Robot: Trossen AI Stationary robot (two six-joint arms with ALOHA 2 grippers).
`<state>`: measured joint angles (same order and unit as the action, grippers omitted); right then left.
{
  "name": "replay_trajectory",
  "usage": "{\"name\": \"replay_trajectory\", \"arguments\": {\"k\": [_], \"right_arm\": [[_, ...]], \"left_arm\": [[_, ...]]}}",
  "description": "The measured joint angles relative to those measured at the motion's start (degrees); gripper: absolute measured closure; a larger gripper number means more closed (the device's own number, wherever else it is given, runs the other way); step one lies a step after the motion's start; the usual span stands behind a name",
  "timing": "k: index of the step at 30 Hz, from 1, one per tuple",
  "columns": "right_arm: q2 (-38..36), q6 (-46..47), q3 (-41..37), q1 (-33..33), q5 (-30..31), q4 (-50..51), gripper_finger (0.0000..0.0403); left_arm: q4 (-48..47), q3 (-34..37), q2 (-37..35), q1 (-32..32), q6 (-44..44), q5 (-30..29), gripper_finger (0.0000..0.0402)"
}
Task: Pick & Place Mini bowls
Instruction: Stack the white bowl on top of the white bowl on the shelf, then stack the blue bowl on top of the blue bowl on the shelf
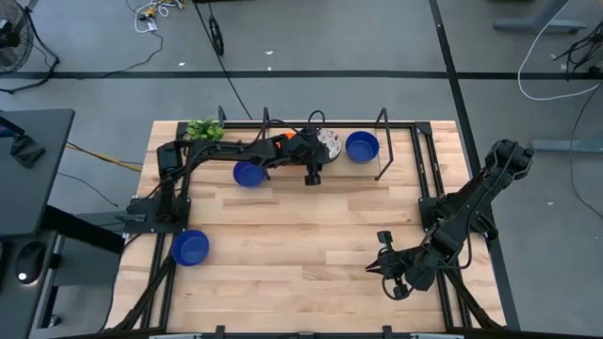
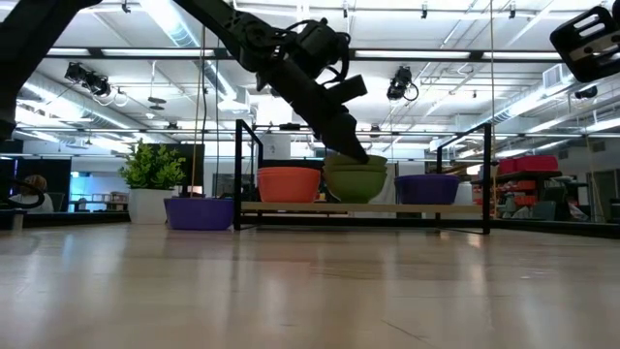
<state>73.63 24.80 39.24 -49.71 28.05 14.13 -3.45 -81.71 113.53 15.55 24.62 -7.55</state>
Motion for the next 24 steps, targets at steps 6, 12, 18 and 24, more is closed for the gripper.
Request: {"name": "replay_trajectory", "arguments": {"k": [6, 12, 18, 24], "right_arm": [[0.00, 0.00, 0.00, 0.00, 0.00, 0.01, 0.0380], [0.00, 0.00, 0.00, 0.00, 0.00, 0.04, 0.0380], [0.00, 0.18, 0.00, -0.02, 2.35, 0.05, 0.0380], [0.00, 0.22, 0.00, -0.02, 5.54, -0.34, 0.0380]], "left_arm": [[-0.20, 0.02, -3.00, -0.11, -1.72, 0.02, 0.0210], [-2.14, 0.04, -8.66, -1.87, -2.68, -0.49, 0.0227], [-18.00, 0.02, -15.43, -6.16, -1.05, -0.65, 0.0283], [-36.75, 2.61, -20.73, -11.72, -7.45, -2.33, 0.0340]]}}
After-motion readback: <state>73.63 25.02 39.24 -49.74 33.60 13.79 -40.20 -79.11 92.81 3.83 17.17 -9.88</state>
